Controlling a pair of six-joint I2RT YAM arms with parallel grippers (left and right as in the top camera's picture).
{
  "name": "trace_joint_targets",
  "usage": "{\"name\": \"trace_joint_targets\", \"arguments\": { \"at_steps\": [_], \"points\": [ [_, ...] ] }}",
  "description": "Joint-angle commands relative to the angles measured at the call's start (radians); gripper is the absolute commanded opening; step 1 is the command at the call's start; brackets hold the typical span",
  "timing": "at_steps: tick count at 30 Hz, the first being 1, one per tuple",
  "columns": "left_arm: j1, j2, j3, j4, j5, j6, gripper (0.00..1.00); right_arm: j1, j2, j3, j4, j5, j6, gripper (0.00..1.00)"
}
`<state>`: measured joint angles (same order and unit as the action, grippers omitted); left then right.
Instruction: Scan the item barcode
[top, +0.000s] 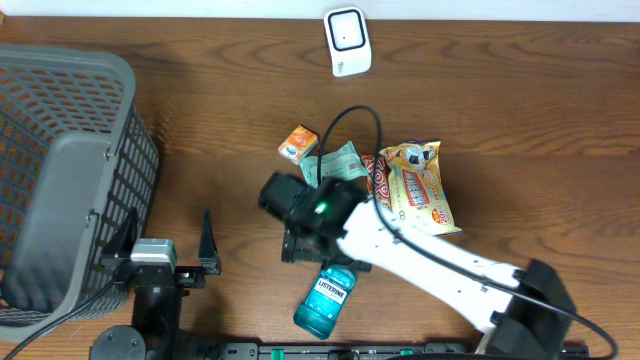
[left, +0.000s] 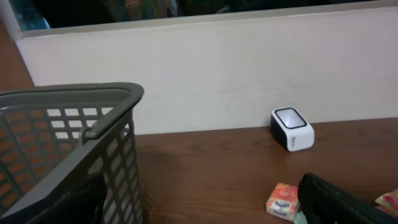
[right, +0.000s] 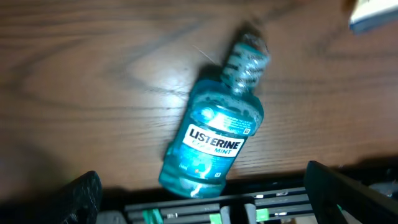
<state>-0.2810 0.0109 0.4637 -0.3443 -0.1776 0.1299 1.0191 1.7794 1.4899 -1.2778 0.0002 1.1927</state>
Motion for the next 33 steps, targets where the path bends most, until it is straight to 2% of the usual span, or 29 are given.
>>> {"name": "trace_joint_targets", "arguments": {
  "at_steps": [1,12,19,22,27,33],
  "points": [
    [-0.007,-0.006,0.003,0.001,0.01,-0.008,0.98,0.007,0.055,-0.026,-0.003,0.073,0.159,0.99],
    [-0.007,-0.006,0.003,0.001,0.009,-0.008,0.98,-0.002,0.158,-0.106,0.047,-0.035,0.209,0.99],
    [-0.007,-0.006,0.003,0.001,0.01,-0.008,0.98,-0.014,0.158,-0.296,0.252,-0.224,0.209,0.99],
    [-0.007,-0.006,0.003,0.001,0.009,-0.008,0.98,-0.038,0.158,-0.36,0.342,-0.293,0.205,0.91],
    [-0.007,-0.006,0.003,0.001,0.009,-0.008,0.98,-0.071,0.158,-0.394,0.38,-0.324,0.196,0.76],
    [-0.007,-0.006,0.003,0.001,0.009,-0.008,0.98,-0.134,0.157,-0.388,0.446,-0.324,0.013,0.62]
  ]
}}
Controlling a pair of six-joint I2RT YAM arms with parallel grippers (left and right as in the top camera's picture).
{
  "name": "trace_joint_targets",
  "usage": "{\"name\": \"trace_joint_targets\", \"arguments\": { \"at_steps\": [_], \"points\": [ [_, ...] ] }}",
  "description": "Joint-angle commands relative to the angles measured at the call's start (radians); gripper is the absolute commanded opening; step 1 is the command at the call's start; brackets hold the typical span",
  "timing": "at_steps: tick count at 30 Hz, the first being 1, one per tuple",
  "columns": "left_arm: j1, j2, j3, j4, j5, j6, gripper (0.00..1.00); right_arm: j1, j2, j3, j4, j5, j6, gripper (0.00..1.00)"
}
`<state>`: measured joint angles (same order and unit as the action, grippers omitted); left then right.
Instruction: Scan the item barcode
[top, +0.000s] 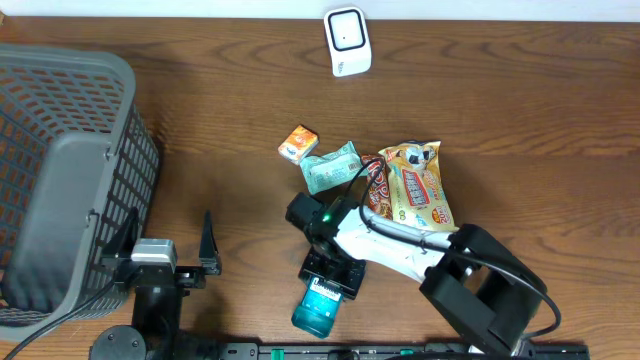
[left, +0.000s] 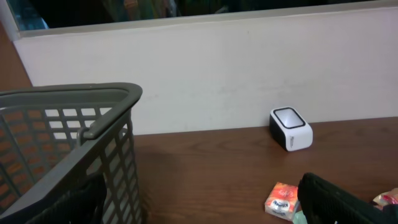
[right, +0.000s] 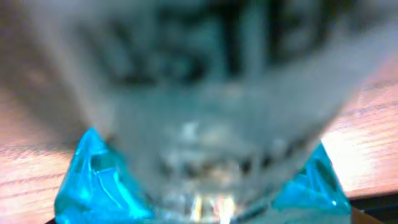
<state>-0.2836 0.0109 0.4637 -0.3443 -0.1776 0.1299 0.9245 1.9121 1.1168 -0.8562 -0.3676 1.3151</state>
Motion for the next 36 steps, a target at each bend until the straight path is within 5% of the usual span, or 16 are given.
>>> {"name": "trace_joint_targets", "arguments": {
  "at_steps": [1,12,22,30,36],
  "points": [
    [-0.004,-0.006,0.003,0.001,0.009,-0.008,0.98,-0.053,0.024,-0.011,0.03,0.049,-0.146,0.61],
    [-0.004,-0.006,0.003,0.001,0.009,-0.008,0.98,-0.28,0.024,0.057,0.105,0.192,-0.652,0.53],
    [-0.004,-0.006,0.003,0.001,0.009,-0.008,0.98,-0.297,0.024,0.066,0.272,-0.019,-1.089,0.42],
    [-0.004,-0.006,0.003,0.001,0.009,-0.008,0.98,-0.297,0.024,0.066,0.281,-0.098,-1.221,0.16],
    [-0.004,-0.006,0.003,0.001,0.009,-0.008,0.98,-0.306,0.024,0.066,0.277,-0.254,-1.34,0.17]
  ]
}}
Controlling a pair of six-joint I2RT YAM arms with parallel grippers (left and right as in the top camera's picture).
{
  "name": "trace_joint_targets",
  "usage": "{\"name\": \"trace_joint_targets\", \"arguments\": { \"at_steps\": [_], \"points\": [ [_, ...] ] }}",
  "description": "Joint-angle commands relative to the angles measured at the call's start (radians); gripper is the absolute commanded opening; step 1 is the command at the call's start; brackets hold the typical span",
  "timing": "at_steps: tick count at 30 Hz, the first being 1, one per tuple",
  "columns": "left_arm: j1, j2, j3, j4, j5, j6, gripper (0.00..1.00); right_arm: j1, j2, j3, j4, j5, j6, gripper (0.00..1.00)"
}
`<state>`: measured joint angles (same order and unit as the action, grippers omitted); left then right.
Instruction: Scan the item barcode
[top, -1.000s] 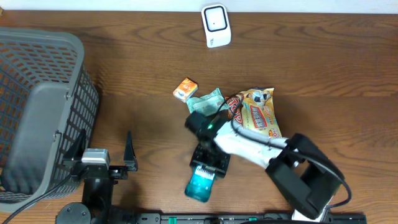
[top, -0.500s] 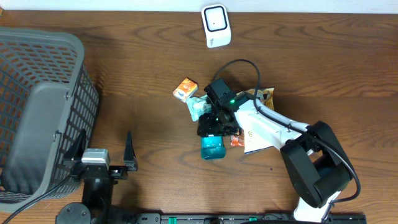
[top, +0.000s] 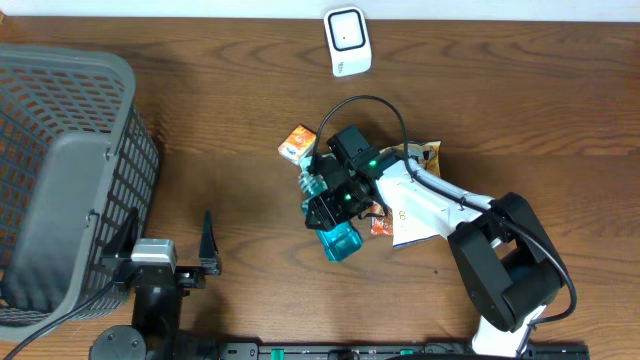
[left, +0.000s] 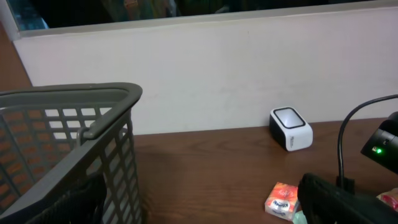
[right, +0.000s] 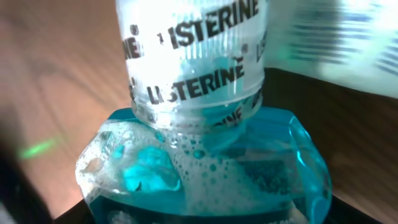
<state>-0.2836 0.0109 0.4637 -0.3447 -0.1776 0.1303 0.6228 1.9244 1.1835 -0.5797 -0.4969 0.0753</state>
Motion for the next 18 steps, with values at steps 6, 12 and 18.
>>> {"name": "trace_joint_targets", "arguments": {
  "at_steps": [6,12,18],
  "points": [
    [-0.004,-0.006,0.003,0.002,0.009,-0.008,0.98,-0.053,0.012,-0.001,-0.022,-0.352,-0.212,0.21],
    [-0.004,-0.006,0.003,0.002,0.009,-0.008,0.98,-0.127,0.012,-0.002,-0.059,-0.591,-0.381,0.22],
    [-0.004,-0.006,0.003,0.002,0.009,-0.008,0.98,-0.151,0.012,-0.002,-0.061,-0.367,-0.336,0.38]
  ]
}}
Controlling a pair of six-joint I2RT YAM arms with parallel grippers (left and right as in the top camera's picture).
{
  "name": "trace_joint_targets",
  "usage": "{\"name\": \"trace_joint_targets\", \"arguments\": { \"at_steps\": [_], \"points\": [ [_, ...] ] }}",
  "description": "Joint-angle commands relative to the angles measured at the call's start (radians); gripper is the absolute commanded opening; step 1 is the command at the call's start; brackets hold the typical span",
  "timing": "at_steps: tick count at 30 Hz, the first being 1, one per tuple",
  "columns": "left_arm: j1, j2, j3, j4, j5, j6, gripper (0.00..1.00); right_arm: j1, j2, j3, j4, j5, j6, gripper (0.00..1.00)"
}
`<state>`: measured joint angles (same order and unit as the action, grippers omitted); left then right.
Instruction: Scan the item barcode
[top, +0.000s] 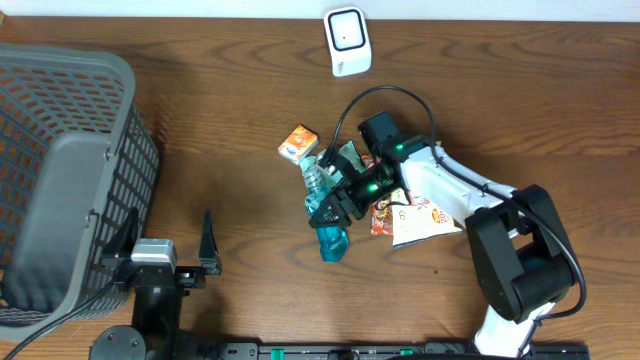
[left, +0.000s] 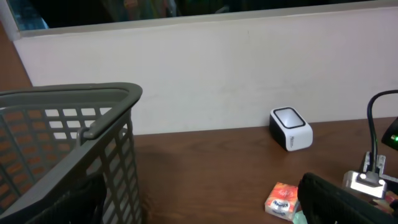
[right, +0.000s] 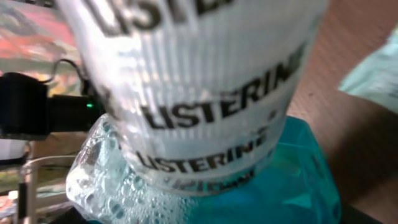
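A blue Listerine mouthwash bottle (top: 327, 215) hangs tilted above the table, cap toward the back left. My right gripper (top: 340, 205) is shut on it. In the right wrist view the bottle's wrapped cap (right: 199, 93) and foamy blue shoulder (right: 273, 193) fill the frame and hide the fingers. The white barcode scanner (top: 347, 41) stands at the table's far edge, well beyond the bottle, and also shows as the scanner (left: 291, 129) in the left wrist view. My left gripper (top: 165, 242) rests open at the front left, holding nothing.
A grey mesh basket (top: 60, 170) takes up the left side. An orange box (top: 298, 142), a green packet (top: 347, 156) and a yellow snack bag (top: 425, 210) lie under and beside the right arm. Its black cable (top: 350, 110) loops toward the scanner.
The right wrist has shifted right and turned, so the held bottle now tilts more, its cap pointing further back left. The bottle stays over the same spot. The left arm is unchanged.
The bottle first lay flat near the front edge with my right gripper open above it. Then the gripper was down on the bottle. Later it held the bottle lifted near the packets in the middle, and now holds it there more tilted.
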<state>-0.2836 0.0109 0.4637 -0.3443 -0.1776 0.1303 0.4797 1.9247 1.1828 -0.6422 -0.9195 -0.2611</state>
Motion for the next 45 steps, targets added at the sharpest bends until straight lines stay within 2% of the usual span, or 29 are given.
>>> {"name": "trace_joint_targets", "arguments": {
  "at_steps": [1,5,7,10,16,17,18,25,34,39,45],
  "points": [
    [-0.004,-0.006,0.003,0.001,0.009,-0.008,0.98,-0.008,0.012,-0.001,0.006,0.14,0.056,0.41],
    [-0.004,-0.006,0.003,0.001,0.009,-0.008,0.98,-0.008,0.012,0.0,0.026,0.461,0.269,0.5],
    [-0.004,-0.006,0.003,0.001,0.009,-0.008,0.98,-0.008,0.012,0.0,0.033,0.513,0.303,0.52],
    [-0.004,-0.006,0.003,0.001,0.009,-0.008,0.98,-0.008,0.012,0.003,0.052,0.515,0.324,0.6],
    [-0.004,-0.006,0.003,0.001,0.009,-0.008,0.98,-0.006,0.011,0.048,0.031,0.582,0.383,0.88],
    [-0.004,-0.006,0.003,0.001,0.009,-0.008,0.98,-0.005,0.011,0.061,0.016,0.59,0.388,0.98],
    [-0.004,-0.006,0.003,0.001,0.009,-0.008,0.98,-0.002,0.011,0.079,-0.006,0.606,0.395,0.99],
    [-0.004,-0.006,0.003,0.001,0.009,-0.008,0.98,0.082,0.011,0.164,-0.142,0.85,0.567,0.99],
    [-0.004,-0.006,0.003,0.001,0.009,-0.008,0.98,0.317,0.011,0.166,-0.257,1.257,0.845,0.99],
    [-0.004,-0.006,0.003,0.001,0.009,-0.008,0.98,0.394,0.012,0.164,-0.267,1.399,0.925,0.99],
    [-0.004,-0.006,0.003,0.001,0.009,-0.008,0.98,0.403,0.068,0.156,-0.258,1.476,0.969,0.97]
  ]
}}
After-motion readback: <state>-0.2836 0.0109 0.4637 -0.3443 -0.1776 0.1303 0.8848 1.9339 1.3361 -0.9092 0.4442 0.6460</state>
